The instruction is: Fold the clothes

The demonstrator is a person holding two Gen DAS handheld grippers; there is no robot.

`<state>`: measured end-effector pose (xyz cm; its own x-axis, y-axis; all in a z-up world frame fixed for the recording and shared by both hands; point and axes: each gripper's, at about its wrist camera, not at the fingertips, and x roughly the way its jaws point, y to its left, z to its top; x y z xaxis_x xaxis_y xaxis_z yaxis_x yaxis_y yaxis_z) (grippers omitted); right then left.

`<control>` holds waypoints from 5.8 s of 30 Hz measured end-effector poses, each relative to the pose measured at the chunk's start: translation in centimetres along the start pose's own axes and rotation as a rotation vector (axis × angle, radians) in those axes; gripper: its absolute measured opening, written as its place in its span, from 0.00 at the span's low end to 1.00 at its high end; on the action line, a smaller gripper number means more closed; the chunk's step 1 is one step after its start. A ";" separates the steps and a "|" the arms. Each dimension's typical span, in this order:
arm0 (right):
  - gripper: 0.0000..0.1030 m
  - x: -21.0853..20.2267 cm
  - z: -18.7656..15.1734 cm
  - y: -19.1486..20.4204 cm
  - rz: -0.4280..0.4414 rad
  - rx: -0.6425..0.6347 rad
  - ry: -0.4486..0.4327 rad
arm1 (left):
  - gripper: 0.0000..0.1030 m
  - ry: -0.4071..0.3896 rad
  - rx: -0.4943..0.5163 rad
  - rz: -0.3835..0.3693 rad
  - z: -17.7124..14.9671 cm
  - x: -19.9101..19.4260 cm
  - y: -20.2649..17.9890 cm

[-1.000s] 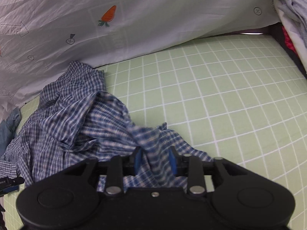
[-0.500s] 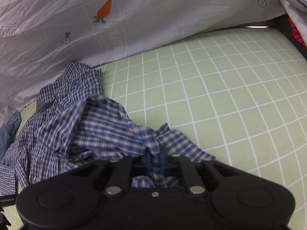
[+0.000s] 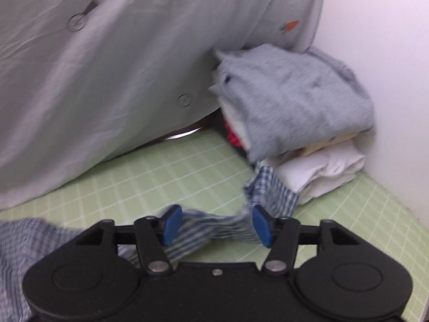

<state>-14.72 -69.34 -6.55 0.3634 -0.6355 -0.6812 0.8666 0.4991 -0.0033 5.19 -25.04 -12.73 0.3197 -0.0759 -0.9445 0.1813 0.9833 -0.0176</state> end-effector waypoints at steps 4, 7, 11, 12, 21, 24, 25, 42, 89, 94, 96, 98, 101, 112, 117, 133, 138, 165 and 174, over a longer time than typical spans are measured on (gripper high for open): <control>0.70 -1.1 -5.8 3.0 0.279 -0.031 0.190 | 0.64 -0.003 0.008 -0.051 -0.7 -1.3 0.0; 0.71 -2.2 -9.2 4.6 0.364 -0.051 0.277 | 0.64 0.001 -0.003 -0.108 -1.5 -2.0 -0.1; 0.74 -3.5 -11.8 5.5 0.416 -0.027 0.340 | 0.64 0.023 0.038 -0.167 -2.8 -2.4 -1.0; 0.74 -3.7 -12.1 5.5 0.415 -0.024 0.345 | 0.64 0.031 0.052 -0.174 -3.2 -2.4 -1.3; 0.75 -5.8 -13.1 3.5 0.420 0.002 0.340 | 0.37 0.086 0.051 -0.203 -6.7 -2.6 -1.4; 0.75 -6.3 -14.1 2.7 0.425 -0.001 0.362 | 0.15 0.069 0.010 -0.208 -8.0 -3.4 -0.5; 0.75 -6.5 -14.5 2.4 0.425 -0.005 0.370 | 0.13 0.056 -0.008 -0.209 -8.4 -3.8 0.0; 0.77 -9.3 -17.3 2.2 0.375 -0.081 0.408 | 0.37 -0.199 -0.340 0.001 -12.0 -11.2 12.2; 0.72 -15.8 -23.6 5.0 0.277 -0.159 0.450 | 0.23 -0.001 -0.100 -0.249 -13.2 -7.4 10.6; 0.72 -16.0 -23.7 4.9 0.258 -0.161 0.445 | 0.03 -0.036 -0.163 -0.172 -12.8 -7.7 13.8; 0.72 -16.1 -23.6 4.9 0.253 -0.162 0.437 | 0.03 -0.088 -0.190 -0.075 -12.2 -8.4 15.9; 0.72 -16.0 -23.5 4.9 0.246 -0.160 0.432 | 0.13 -0.148 -0.184 0.095 -11.6 -9.1 17.6; 0.75 -15.5 -23.2 4.8 0.237 -0.156 0.427 | 0.30 -0.170 -0.237 0.215 -10.8 -9.8 19.9; 0.75 -11.6 -20.9 5.6 0.228 -0.157 0.371 | 0.54 -0.146 -0.150 0.011 -12.9 -10.0 14.7; 0.75 -8.3 -18.3 5.9 0.245 -0.127 0.334 | 0.54 -0.137 -0.058 -0.016 -13.3 -10.1 10.9; 0.00 -2.7 -14.2 7.1 0.408 -0.363 0.239 | 0.65 -0.233 -0.024 -0.014 -13.0 -12.7 -1.2; 0.00 -1.0 -12.7 3.5 0.390 -0.302 0.233 | 0.65 -0.210 -0.026 -0.013 -13.6 -12.2 -3.8; 0.00 -2.2 -12.1 6.1 0.265 -0.341 0.214 | 0.76 -0.081 0.166 -0.123 -9.4 -6.0 -3.1; 0.01 0.1 -8.7 -3.3 0.250 -0.191 0.259 | 0.76 -0.181 0.067 -0.152 -9.9 -9.4 -7.5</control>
<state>-20.54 -65.92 -12.93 0.4355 -0.3236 -0.8400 0.6747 0.7350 0.0667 -8.38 -30.06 -7.00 0.4448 -0.2565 -0.8581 0.2993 0.9456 -0.1275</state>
